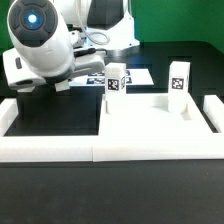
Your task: Assemble square table
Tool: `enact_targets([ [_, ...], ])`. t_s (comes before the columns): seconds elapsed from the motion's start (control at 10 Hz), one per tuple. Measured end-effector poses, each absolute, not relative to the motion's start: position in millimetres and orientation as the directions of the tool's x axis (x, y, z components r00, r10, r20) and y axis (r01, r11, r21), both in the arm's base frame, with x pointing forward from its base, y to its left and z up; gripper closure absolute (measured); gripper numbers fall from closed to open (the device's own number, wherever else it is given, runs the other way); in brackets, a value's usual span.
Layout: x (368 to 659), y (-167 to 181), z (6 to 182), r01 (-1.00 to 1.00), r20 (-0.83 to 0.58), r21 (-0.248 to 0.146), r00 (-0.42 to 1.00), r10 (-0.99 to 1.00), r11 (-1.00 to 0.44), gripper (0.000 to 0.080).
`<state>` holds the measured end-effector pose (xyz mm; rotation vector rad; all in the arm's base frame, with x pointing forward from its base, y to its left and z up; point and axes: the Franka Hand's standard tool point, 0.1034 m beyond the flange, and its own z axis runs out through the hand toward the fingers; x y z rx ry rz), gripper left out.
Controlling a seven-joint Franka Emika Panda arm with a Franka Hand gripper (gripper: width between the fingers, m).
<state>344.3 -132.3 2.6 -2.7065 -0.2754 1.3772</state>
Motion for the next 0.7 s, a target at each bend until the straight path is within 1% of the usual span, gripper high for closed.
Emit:
enact_targets([
  [0.2,345,-131,2.6,0.124,-0.791,-0.166,0.576,0.207,-0.978,0.0521],
  [0.3,346,-132,6.6,0.139,-0.788,-0.188,0.569,0.234,-0.972,0.0521],
  [0.4,352,-139,30.3,0.169,-0.782,-0.246,0.548,0.298,-0.954,0.0521],
  [0.5,364,-146,65.9,0.188,-0.766,-0.284,0.546,0.340,-0.940,0.0521],
  [0.6,369,-146,87.7,0.198,-0.760,-0.308,0.537,0.365,-0.931,0.0521],
  [0.7,376,-144,108.6,0.209,-0.745,-0.310,0.553,0.374,-0.927,0.0521],
])
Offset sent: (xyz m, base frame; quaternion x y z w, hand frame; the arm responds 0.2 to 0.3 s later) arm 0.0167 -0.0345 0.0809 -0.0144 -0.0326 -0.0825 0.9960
